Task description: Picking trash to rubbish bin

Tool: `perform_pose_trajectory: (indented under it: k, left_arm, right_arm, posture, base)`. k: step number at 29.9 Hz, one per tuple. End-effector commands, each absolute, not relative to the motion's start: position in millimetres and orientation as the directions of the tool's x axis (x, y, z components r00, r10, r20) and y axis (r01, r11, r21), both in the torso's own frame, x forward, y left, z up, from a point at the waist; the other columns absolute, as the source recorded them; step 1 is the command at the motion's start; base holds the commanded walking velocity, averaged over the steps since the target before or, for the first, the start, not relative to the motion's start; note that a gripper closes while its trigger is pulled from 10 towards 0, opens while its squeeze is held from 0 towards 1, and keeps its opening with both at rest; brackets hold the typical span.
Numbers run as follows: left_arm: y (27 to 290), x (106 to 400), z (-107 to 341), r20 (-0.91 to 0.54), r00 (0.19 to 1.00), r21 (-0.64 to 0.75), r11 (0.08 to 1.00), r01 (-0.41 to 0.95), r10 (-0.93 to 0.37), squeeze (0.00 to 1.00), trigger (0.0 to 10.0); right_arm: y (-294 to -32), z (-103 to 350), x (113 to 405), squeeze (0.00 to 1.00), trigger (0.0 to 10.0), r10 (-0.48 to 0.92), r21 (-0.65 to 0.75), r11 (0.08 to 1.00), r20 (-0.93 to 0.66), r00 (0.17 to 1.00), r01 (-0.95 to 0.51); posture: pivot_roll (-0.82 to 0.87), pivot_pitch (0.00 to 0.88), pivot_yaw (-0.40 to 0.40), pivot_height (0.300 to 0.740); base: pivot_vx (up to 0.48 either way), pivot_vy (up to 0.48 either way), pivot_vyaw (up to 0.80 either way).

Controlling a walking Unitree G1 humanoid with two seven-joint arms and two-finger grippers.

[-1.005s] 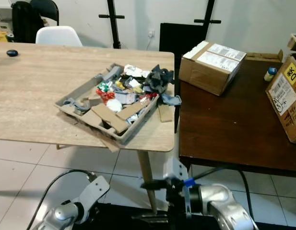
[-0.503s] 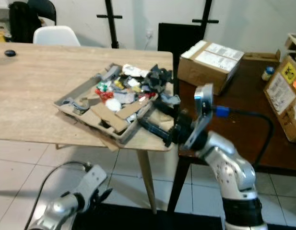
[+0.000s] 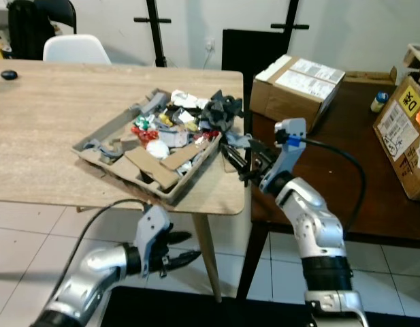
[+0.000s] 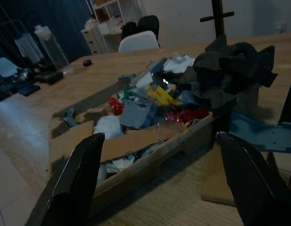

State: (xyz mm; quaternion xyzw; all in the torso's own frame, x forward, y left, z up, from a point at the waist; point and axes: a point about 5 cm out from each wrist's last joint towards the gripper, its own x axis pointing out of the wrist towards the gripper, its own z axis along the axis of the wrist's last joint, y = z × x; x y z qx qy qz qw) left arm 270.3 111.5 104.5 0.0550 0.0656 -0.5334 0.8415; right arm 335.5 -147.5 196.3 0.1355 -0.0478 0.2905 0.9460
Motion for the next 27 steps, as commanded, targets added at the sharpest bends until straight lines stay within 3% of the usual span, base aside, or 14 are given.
perform_pose_trajectory:
  k: [1, 6, 8, 10, 11, 14, 19, 20, 21, 22, 27]
  left_arm:
    - [108, 279, 127, -0.085, 0.453, 0.058, 0.449, 0.891, -0.887, 0.0, 10.0]
    - [109, 295, 159, 0.038, 0.514, 0.091, 0.515, 0.852, -0.857, 0.0, 10.0]
    - [114, 307, 186, 0.135, 0.577, 0.109, 0.591, 0.799, -0.805, 0.0, 10.0]
    - [126, 326, 209, 0.185, 0.695, 0.11, 0.717, 0.688, -0.695, 0.0, 10.0]
    - [126, 326, 209, 0.185, 0.695, 0.11, 0.717, 0.688, -0.695, 0.0, 10.0]
    - [146, 348, 216, 0.067, 0.83, 0.192, 0.823, 0.535, -0.554, 0.0, 10.0]
    - [161, 362, 218, 0.0, 0.892, 0.24, 0.866, 0.438, -0.451, 0.0, 10.0]
    - [164, 366, 218, -0.011, 0.899, 0.233, 0.874, 0.427, -0.437, 0.32, 10.0]
    - [164, 366, 218, -0.011, 0.899, 0.233, 0.874, 0.427, -0.437, 0.32, 10.0]
    - [165, 369, 217, -0.021, 0.903, 0.201, 0.883, 0.424, -0.429, 1.0, 10.0]
    - [163, 385, 213, -0.069, 0.912, 0.132, 0.902, 0.41, -0.404, 0.98, 10.0]
  right_arm:
    - [-146, 194, 337, 0.0, 10.0, 0.529, 0.218, 0.803, 0.166, 0.832, -0.555]
    - [-144, 192, 337, 0.0, 10.0, 0.532, 0.206, 0.806, 0.157, 0.832, -0.555]
    - [-144, 191, 338, 0.0, 10.0, 0.532, 0.202, 0.807, 0.157, 0.832, -0.555]
    - [-145, 191, 338, 0.0, 10.0, 0.533, 0.198, 0.808, 0.155, 0.832, -0.555]
    - [-145, 191, 338, 0.0, 10.0, 0.533, 0.198, 0.808, 0.155, 0.832, -0.555]
    - [-143, 190, 340, 0.0, 10.0, 0.546, 0.176, 0.807, 0.143, 0.826, -0.564]
    - [-137, 191, 342, 0.0, 10.0, 0.558, 0.161, 0.802, 0.139, 0.818, -0.575]
    - [-136, 191, 343, 0.0, 10.0, 0.56, 0.161, 0.801, 0.139, 0.817, -0.577]
    - [-136, 191, 343, 0.0, 10.0, 0.56, 0.161, 0.801, 0.139, 0.817, -0.577]
    - [-134, 190, 343, 0.0, 10.0, 0.567, 0.158, 0.797, 0.138, 0.812, -0.583]
    - [-124, 188, 344, 0.0, 10.0, 0.599, 0.119, 0.784, 0.114, 0.793, -0.609]
  posture:
    - [0.12, 0.096, -0.02, 0.74]
    - [0.11, 0.096, -0.017, 0.74]
    - [0.11, 0.096, -0.015, 0.74]
    - [0.11, 0.097, -0.015, 0.74]
    - [0.11, 0.097, -0.015, 0.74]
    - [0.11, 0.096, -0.016, 0.74]
    - [0.12, 0.1, -0.02, 0.74]
    - [0.12, 0.1, -0.02, 0.74]
    - [0.12, 0.1, -0.02, 0.74]
    - [0.12, 0.1, -0.02, 0.74]
    - [0.11, 0.115, -0.02, 0.74]
  base:
    - [0.0, 0.0, 0.0]
    - [0.0, 0.0, 0.0]
    - [0.0, 0.0, 0.0]
    - [0.0, 0.0, 0.0]
    - [0.0, 0.0, 0.0]
    - [0.0, 0.0, 0.0]
    - [0.0, 0.0, 0.0]
    - [0.0, 0.0, 0.0]
    - [0.0, 0.0, 0.0]
    - [0.0, 0.0, 0.0]
    - [0.0, 0.0, 0.0]
